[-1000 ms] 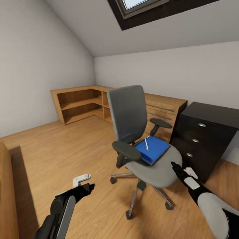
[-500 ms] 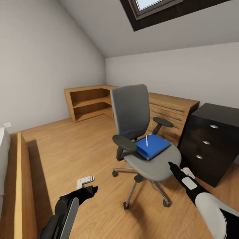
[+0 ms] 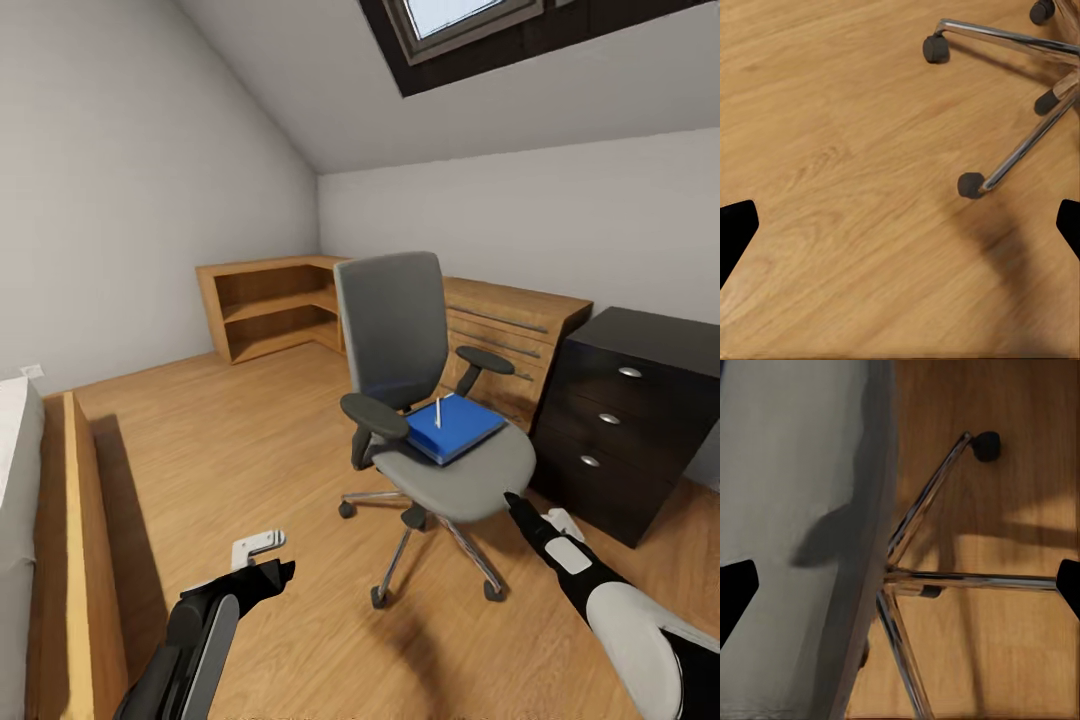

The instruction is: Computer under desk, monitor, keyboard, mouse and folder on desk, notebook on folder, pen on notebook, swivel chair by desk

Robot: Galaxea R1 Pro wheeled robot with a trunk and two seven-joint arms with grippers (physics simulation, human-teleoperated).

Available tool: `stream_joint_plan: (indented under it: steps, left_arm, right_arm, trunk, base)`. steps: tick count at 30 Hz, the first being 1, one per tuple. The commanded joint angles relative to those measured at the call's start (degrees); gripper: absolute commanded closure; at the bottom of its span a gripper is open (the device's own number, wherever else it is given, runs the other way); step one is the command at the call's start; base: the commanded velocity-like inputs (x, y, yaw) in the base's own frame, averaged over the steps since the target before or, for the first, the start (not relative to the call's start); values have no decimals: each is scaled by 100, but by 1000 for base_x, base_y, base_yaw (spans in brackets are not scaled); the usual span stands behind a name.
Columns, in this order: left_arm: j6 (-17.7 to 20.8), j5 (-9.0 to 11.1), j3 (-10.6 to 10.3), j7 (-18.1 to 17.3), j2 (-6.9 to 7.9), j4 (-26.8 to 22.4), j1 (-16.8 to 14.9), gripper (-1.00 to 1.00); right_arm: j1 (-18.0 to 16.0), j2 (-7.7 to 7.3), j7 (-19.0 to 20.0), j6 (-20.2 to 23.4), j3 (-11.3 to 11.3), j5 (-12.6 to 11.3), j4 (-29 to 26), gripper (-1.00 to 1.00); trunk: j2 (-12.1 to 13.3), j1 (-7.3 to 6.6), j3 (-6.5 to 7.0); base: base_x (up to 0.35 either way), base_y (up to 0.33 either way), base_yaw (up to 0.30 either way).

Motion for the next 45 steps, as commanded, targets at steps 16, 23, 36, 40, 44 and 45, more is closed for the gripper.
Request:
stream_joint_plan:
  steps: [16, 23, 36, 40, 44, 45]
  left_arm:
    - [17, 54, -185, 57, -4, -4, -3, -100]
    - [-25, 48, -369, 68, -4, 3, -3, -100]
    - [-29, 51, -501, 68, 2, 2, -3, -100]
    - [-28, 52, -500, 68, 5, 1, -3, -100]
    - [-32, 52, -496, 68, 5, -1, -3, -100]
    - [-34, 52, -497, 68, 5, -1, -3, -100]
  right_arm:
    - [7, 295, 222, 35, -13, -36, 40, -100]
    - [22, 367, 1085, 494, -11, -8, 39, -100]
    - [23, 371, 1240, 582, -6, -6, 41, -100]
    - [23, 377, 1225, 593, -5, -9, 33, -100]
    - [23, 377, 1227, 586, -5, -9, 32, -100]
    - [23, 377, 1229, 586, -5, -9, 32, -100]
  trunk:
    - [-3, -2, -5]
    - [-3, -2, -5]
    - [-3, -2, -5]
    - [-3, -2, -5]
    - [-3, -2, -5]
    - [-3, -2, -5]
  base:
    - [-119, 0, 0]
    - [0, 0, 0]
    - [156, 0, 0]
    - [320, 0, 0]
    - [322, 0, 0]
    - [322, 0, 0]
